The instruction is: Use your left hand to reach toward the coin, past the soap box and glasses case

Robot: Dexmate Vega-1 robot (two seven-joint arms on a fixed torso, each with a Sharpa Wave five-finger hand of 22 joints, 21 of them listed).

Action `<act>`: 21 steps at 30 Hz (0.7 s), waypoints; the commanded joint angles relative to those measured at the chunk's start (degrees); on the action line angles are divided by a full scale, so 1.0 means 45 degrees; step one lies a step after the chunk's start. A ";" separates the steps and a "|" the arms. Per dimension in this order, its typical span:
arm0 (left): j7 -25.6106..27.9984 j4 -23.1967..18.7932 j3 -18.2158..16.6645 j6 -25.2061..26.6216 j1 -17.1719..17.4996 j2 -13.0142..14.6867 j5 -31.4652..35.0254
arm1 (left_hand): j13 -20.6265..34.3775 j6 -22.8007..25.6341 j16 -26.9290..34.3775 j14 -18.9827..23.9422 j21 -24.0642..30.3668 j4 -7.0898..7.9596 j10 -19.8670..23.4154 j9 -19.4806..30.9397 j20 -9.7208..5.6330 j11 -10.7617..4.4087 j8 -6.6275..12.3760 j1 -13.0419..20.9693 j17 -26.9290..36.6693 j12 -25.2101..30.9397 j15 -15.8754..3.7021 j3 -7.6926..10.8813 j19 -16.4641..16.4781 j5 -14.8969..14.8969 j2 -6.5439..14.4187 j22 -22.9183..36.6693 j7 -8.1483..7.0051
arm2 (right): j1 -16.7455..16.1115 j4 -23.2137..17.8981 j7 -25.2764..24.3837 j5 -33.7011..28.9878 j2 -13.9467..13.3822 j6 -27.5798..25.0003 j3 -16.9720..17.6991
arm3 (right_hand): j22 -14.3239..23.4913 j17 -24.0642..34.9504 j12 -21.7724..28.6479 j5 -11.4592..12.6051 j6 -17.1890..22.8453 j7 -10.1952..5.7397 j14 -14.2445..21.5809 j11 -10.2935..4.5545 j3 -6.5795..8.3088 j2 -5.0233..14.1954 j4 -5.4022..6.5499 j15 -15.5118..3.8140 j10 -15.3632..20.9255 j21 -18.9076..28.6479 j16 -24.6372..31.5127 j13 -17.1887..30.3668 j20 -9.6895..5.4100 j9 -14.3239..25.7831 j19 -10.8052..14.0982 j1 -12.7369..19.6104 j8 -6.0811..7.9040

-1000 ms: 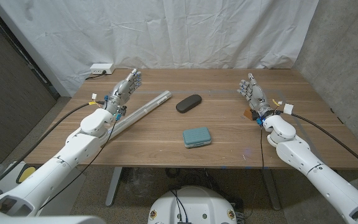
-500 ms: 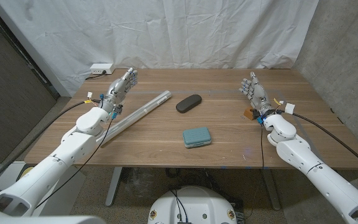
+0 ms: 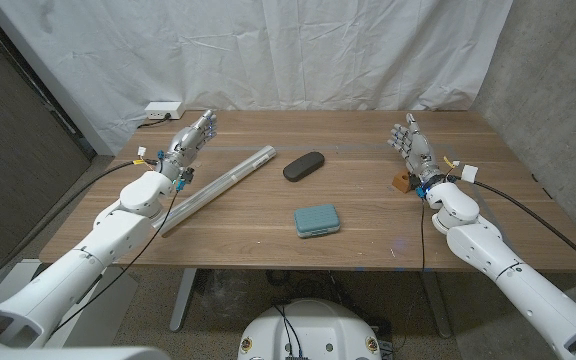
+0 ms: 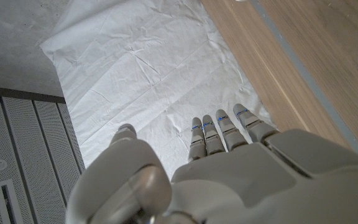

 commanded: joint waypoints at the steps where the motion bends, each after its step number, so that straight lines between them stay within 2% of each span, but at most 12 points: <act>1: 0.0759 -0.0429 0.0104 0.0516 0.0109 0.0347 0.0756 | 0.0048 0.0088 0.0024 0.0106 0.0021 -0.0099 0.0119 0.0038 -0.0608 -0.0063 -0.0036 0.0210 0.0038 -0.0017 -0.0061 0.0041 0.0116 0.0074 0.0002 0.0067 -0.0047 | -0.0187 -0.0206 -0.0169 0.0053 -0.0130 -0.0101 0.0147 | 0.0017 0.0055 -0.0028 0.0091 0.0130 0.0005 0.0049 -0.0012 -0.0045 0.0031 -0.0025 0.0074 0.0109 -0.0037 0.0038 0.0060 0.0012 0.0031 0.0092 0.0045 0.0111; 12: 0.1647 -0.0956 -0.0099 0.0940 0.0489 0.0647 0.1332 | 0.0051 0.0203 -0.0002 0.0174 -0.0004 -0.0157 0.0202 0.0039 -0.0625 -0.0144 -0.0043 0.0381 0.0036 -0.0042 -0.0131 0.0107 0.0172 0.0107 0.0127 0.0067 -0.0134 | -0.0328 -0.0360 -0.0278 0.0009 -0.0148 -0.0067 0.0183 | 0.0020 0.0055 -0.0031 0.0091 0.0137 -0.0019 0.0058 0.0001 -0.0059 0.0041 -0.0032 0.0059 0.0124 -0.0090 0.0040 0.0062 0.0022 0.0031 0.0113 0.0040 0.0105; 21: 0.1834 -0.1278 -0.0181 0.1497 0.0670 0.1071 0.1652 | 0.0053 0.0214 -0.0029 0.0199 -0.0030 -0.0202 0.0208 0.0039 -0.0654 -0.0216 -0.0076 0.0481 0.0035 -0.0080 -0.0188 0.0125 0.0193 0.0128 0.0160 0.0066 -0.0157 | -0.0390 -0.0477 -0.0466 -0.0057 -0.0125 -0.0153 0.0166 | 0.0023 0.0055 -0.0030 0.0091 0.0135 -0.0028 0.0086 -0.0005 -0.0073 0.0048 -0.0038 0.0096 0.0150 -0.0133 0.0048 0.0063 0.0025 0.0032 0.0154 0.0036 0.0097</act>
